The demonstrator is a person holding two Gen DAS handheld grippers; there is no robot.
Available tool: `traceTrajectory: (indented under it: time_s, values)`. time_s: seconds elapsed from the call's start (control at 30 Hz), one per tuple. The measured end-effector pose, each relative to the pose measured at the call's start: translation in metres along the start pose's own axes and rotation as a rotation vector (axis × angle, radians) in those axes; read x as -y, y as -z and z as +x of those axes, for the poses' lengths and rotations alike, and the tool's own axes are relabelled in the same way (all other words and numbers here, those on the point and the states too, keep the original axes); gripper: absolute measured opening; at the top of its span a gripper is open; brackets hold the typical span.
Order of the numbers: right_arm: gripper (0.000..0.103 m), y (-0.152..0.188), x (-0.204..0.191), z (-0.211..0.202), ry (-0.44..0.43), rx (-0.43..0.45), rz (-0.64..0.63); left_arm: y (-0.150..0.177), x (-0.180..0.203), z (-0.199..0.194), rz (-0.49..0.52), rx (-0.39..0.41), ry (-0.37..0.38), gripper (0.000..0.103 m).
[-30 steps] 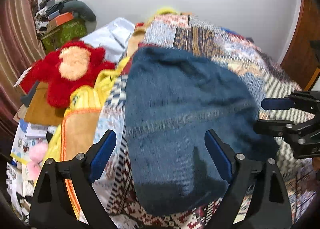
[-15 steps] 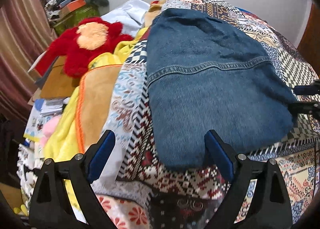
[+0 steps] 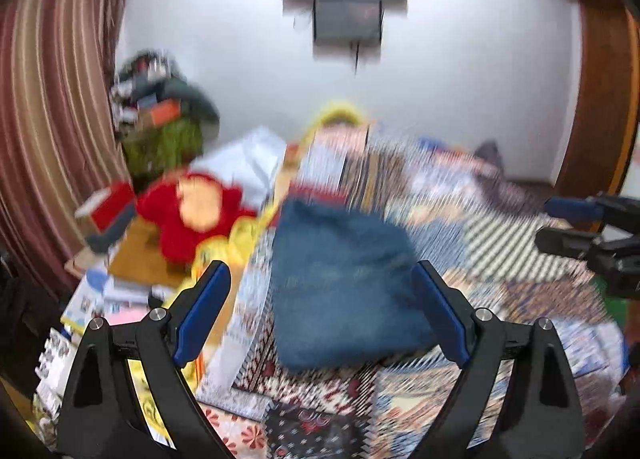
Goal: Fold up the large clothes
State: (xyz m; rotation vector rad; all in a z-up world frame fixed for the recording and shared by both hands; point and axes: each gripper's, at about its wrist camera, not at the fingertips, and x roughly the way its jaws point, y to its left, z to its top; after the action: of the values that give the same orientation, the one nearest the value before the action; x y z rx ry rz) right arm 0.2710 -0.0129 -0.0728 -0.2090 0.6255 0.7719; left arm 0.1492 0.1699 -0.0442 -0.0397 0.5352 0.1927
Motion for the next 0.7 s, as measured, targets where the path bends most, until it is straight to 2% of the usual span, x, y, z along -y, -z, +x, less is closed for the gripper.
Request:
traceTrajectory:
  time_s: [0.17, 0.33, 0.47, 0.6, 0.63, 0.67, 0.7]
  values:
    - [0.055, -0.01, -0.021, -0.07, -0.009, 0.193, 0.016, -0.018, 0.019, -0.071, -0.004, 0.18, 0.029, 0.092]
    - [0.055, -0.007, -0.044, -0.127, 0.01, 0.343, 0.024, -0.017, 0.03, -0.122, -0.025, 0.299, 0.048, 0.092]
    - [0.056, 0.006, -0.062, -0.153, 0.06, 0.403, 0.036, -0.009, 0.036, -0.149, -0.045, 0.355, 0.061, 0.092]
    - [0.058, 0.019, -0.075, -0.165, 0.142, 0.419, 0.04, -0.001, 0.037, -0.163, -0.06, 0.376, 0.036, 0.093]
    - [0.062, 0.021, -0.077, -0.167, 0.15, 0.421, 0.048, 0.001, 0.037, -0.165, -0.065, 0.376, 0.033, 0.095]
    - [0.074, 0.022, -0.077, -0.168, 0.15, 0.421, 0.056, 0.003, 0.037, -0.167, -0.069, 0.375, 0.032, 0.098]
    - [0.08, 0.023, -0.077, -0.17, 0.147, 0.425, 0.069, 0.005, 0.037, -0.168, -0.075, 0.375, 0.023, 0.102]
